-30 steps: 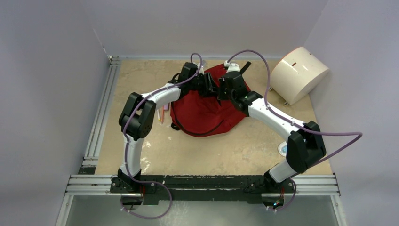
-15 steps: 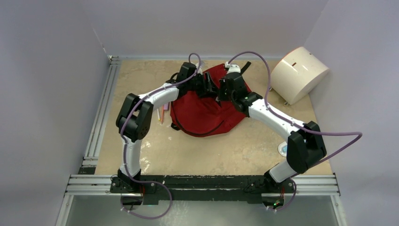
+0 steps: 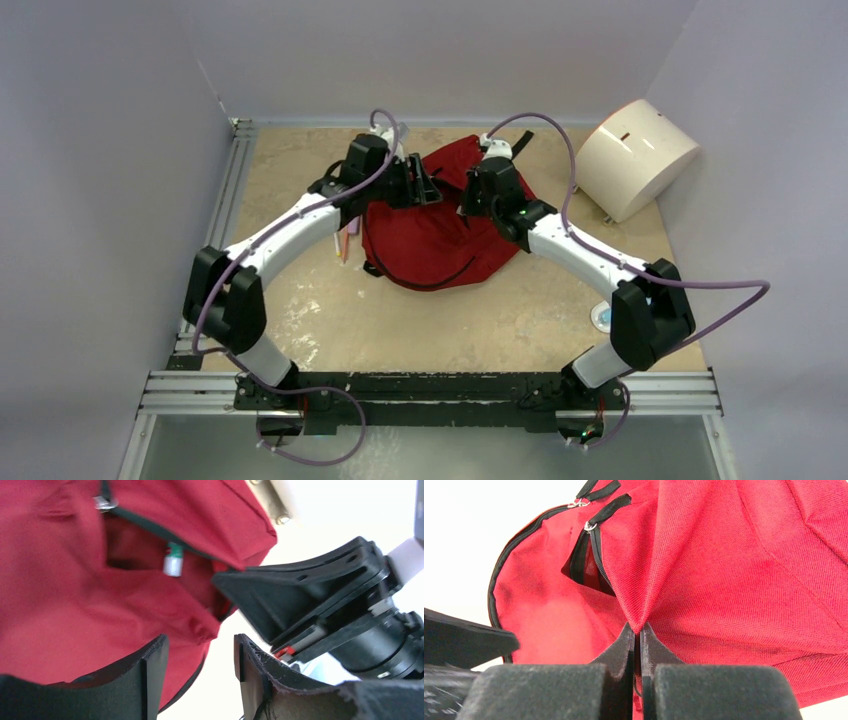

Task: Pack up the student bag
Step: Pick up the stationery from the center of the board.

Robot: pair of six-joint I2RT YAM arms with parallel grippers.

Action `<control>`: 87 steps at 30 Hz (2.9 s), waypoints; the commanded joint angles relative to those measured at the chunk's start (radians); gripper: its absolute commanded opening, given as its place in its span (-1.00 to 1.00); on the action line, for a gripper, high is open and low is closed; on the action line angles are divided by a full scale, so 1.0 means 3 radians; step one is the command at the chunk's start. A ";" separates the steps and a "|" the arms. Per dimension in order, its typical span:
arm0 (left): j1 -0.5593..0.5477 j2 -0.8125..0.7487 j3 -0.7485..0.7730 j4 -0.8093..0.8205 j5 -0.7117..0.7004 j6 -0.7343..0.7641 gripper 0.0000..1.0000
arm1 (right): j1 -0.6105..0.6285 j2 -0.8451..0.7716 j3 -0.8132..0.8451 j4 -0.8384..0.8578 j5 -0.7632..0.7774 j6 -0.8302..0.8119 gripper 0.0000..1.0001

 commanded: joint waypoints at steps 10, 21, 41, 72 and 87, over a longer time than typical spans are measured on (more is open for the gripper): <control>0.1021 -0.0305 -0.0418 -0.0980 -0.0954 0.0678 -0.01 | -0.0074 -0.0122 0.0049 0.0159 0.0272 0.0076 -1.00; 0.1160 0.0679 0.0385 -0.1152 -0.0887 0.1022 -0.06 | -0.0140 -0.0199 -0.0087 0.0211 0.0155 0.0070 -1.00; 0.1149 0.1574 0.1342 -0.1432 -0.1181 0.1496 -0.08 | -0.0150 -0.0254 -0.0204 0.0257 0.0068 0.0128 -1.00; 0.0899 0.1619 0.1370 -0.1594 -0.1536 0.1595 -0.59 | -0.0150 -0.0284 -0.0235 0.0283 0.0013 0.0175 -1.00; 0.0899 0.0564 0.1169 -0.1651 -0.1019 0.1360 -0.66 | -0.0152 -0.0324 -0.0220 0.0326 0.0043 0.0228 -1.00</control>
